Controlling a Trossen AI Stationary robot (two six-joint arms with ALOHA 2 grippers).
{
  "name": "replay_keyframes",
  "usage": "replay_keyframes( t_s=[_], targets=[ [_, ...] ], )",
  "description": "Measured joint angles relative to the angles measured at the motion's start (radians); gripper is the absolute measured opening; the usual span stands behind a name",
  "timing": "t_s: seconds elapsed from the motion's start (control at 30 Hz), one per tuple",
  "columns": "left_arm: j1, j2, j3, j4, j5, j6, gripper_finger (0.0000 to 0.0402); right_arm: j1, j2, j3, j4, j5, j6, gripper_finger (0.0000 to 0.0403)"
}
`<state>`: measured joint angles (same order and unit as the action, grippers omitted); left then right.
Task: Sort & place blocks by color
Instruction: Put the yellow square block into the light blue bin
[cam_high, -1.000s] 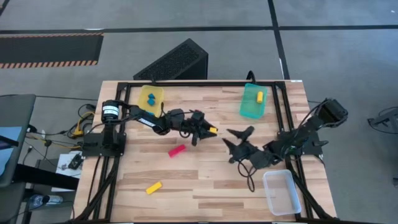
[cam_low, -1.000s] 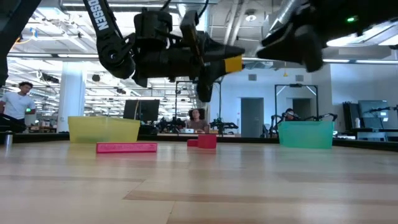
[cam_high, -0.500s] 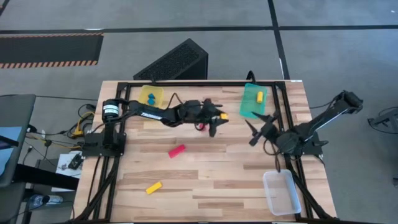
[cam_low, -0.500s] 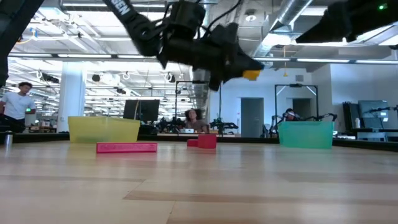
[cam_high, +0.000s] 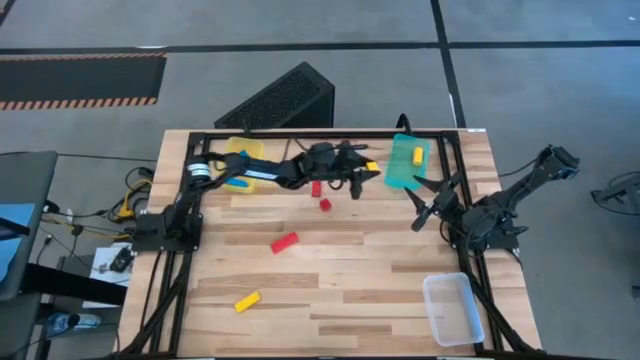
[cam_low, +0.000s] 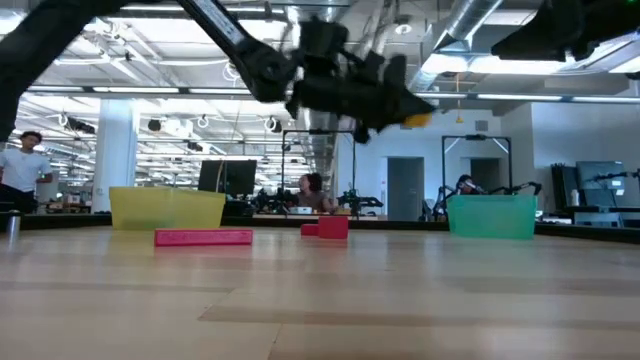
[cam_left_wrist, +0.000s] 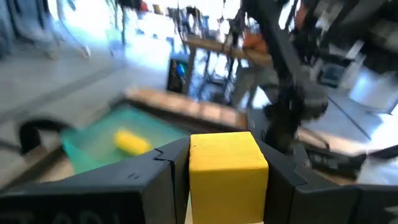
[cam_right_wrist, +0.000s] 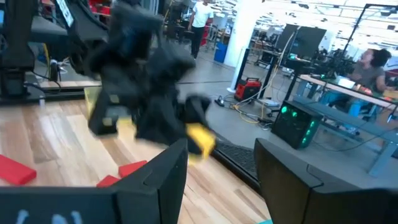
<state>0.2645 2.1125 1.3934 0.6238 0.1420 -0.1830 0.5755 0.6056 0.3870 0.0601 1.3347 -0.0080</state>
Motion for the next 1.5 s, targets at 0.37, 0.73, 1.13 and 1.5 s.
replay_keyframes(
  t_s=[0.37, 0.73, 1.13, 1.5],
  targets=[
    [0.006, 0.354, 0.509, -0.304, 0.035, -0.024, 0.0113, 0.054, 0.002, 0.000, -0.001, 0.001, -0.008, 0.0189],
    [0.016, 0.432, 0.676, -0.448, -0.024, -0.035, 0.0142, 0.051, 0.003, 0.000, 0.000, 0.003, -0.019, 0.0178],
    [0.024, 0.431, 0.677, -0.444, 0.005, 0.019, 0.0202, 0.051, 0.003, 0.000, 0.001, 0.002, 0.001, 0.0172],
    [0.007, 0.286, 0.640, -0.820, -0.045, 0.166, 0.0186, 0.033, 0.003, 0.001, -0.017, -0.127, 0.038, 0.0172]
  ],
)
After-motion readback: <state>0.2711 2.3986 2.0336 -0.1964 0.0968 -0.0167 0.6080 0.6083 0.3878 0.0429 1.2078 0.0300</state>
